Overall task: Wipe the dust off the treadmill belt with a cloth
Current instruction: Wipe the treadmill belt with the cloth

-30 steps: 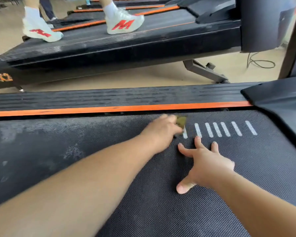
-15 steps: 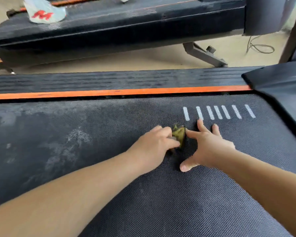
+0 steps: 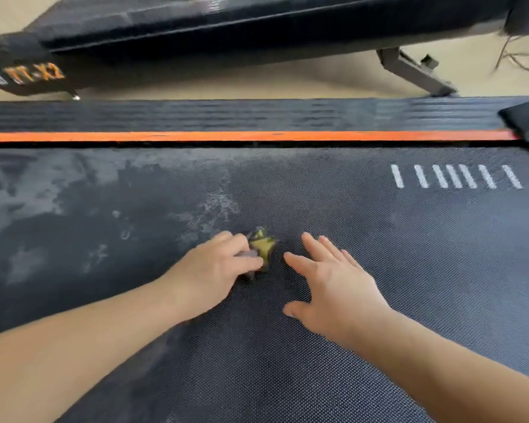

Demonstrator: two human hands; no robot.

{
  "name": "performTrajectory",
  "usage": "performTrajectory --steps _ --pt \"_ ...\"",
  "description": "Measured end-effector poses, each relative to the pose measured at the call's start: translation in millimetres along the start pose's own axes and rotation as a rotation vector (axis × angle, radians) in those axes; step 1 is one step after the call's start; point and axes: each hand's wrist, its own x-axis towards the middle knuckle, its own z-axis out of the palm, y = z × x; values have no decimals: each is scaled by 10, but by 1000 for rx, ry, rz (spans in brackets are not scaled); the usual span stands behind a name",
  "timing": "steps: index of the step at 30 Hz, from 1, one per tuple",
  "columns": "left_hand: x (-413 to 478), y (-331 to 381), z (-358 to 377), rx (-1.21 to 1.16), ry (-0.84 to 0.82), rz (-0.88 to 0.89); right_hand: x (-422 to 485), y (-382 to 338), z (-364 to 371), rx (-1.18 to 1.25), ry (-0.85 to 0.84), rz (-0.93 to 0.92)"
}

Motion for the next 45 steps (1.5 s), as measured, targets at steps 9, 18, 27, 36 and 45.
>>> performTrajectory --steps 9,18,27,36,45 --pt "-1232 99 -303 -106 -176 -35 -400 -935 402 -16 -166 150" --pt "-1843 266 -138 -90 92 -306 -481 -1290 756 -2 -161 247" --pt "-1883 5 -138 -11 185 -476 -490 -1279 797 6 -141 262" --pt "-1959 -163 -268 -62 128 -498 -469 -1269 790 8 -157 271" --pt "-2111 267 -212 -4 -23 -214 -476 -1277 786 4 -141 265"
